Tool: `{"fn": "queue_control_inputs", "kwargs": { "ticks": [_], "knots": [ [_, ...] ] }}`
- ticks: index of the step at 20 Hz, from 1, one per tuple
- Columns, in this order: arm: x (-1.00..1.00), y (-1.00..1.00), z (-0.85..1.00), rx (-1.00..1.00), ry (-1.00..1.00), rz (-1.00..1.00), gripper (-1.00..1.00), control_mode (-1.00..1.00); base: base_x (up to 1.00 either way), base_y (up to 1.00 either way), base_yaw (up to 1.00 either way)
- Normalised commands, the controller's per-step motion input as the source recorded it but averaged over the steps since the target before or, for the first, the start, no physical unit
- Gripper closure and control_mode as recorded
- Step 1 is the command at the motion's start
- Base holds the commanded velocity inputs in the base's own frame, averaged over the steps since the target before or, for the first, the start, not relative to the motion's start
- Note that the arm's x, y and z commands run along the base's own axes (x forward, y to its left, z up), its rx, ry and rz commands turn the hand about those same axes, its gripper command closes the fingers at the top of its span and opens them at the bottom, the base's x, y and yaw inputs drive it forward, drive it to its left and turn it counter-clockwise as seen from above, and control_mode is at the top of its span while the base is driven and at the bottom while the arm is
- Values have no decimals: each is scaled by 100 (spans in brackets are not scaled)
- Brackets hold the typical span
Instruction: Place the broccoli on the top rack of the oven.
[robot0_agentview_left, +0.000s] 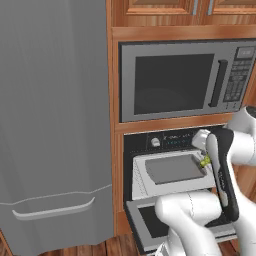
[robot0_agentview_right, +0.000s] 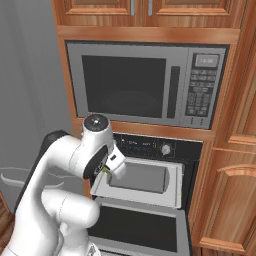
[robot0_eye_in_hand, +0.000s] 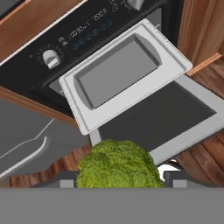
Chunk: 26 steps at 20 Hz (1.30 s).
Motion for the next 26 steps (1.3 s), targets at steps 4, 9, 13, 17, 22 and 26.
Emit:
{"fn": "queue_control_inputs", "kwargs": {
  "ticks": [4, 9, 13, 17, 22, 26],
  "knots": [
    [75, -75, -72, 4, 0, 30, 100, -100, 0, 0, 0],
    [48, -95, -69, 4, -3, 28, 100, -100, 0, 0, 0],
    [26, -85, -72, 6, -1, 9, 100, -100, 0, 0, 0],
    [54, -16, -89, 0, -15, -6, 100, -100, 0, 0, 0],
    [71, -38, -34, -3, -7, 4, 100, -100, 0, 0, 0],
    [27, -11, -2, 0, 0, 9, 100, -100, 0, 0, 0]
  ]
}}
